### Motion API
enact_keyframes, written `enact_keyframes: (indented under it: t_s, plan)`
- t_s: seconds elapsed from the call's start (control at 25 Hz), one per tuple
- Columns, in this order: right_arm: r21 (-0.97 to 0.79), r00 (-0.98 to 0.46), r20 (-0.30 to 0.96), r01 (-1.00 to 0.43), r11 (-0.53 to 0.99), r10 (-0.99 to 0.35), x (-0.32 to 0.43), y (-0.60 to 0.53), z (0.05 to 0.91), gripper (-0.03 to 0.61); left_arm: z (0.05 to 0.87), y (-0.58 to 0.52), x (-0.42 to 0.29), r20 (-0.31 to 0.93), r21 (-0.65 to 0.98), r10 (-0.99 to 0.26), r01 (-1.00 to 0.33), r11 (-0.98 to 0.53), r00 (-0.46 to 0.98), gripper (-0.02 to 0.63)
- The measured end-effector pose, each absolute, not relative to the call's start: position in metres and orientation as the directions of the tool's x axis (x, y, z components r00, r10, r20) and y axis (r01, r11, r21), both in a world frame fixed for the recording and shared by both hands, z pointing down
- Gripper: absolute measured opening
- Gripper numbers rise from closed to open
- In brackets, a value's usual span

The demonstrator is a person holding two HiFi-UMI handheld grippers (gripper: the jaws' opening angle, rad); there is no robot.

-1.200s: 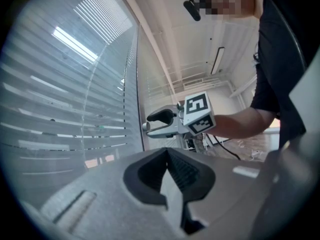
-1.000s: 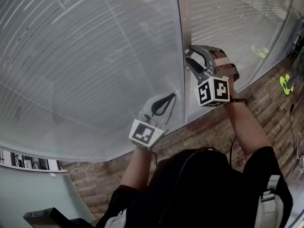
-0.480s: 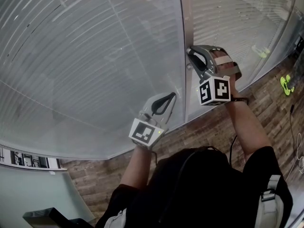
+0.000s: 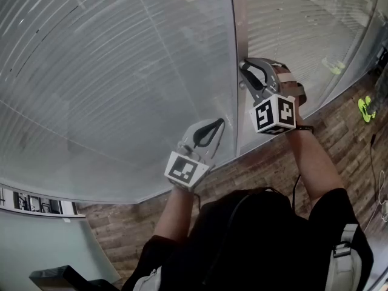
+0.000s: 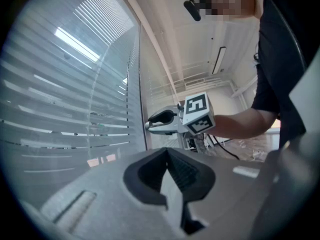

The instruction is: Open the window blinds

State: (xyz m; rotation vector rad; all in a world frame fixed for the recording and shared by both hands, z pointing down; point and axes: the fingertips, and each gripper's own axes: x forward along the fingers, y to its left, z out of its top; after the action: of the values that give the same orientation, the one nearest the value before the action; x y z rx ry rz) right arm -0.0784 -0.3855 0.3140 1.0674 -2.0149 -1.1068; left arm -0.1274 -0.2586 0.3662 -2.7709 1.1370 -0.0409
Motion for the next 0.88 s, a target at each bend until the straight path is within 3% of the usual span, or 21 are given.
enact_keyframes:
  t_s: [0.4,0.88]
  plan:
    - [0.706,-0.522,0.089,-0.568,0.423,-0.848,-0.0750,-0.3857,0.3082,0.127,0.3661,-0.2579,-0.1278,-0.030,-0.145,-0.701,-0.697,-0.702,0.712,0.005]
    - [0.387,-0.567,0.024,-0.754,0.530,-0.824,-0.0708,-0.3914,0.3078,0.127,0.3668,-0.2607,-0.1283,-0.031,-0.140,-0.701,-0.698,-0.703,0.712,0.005]
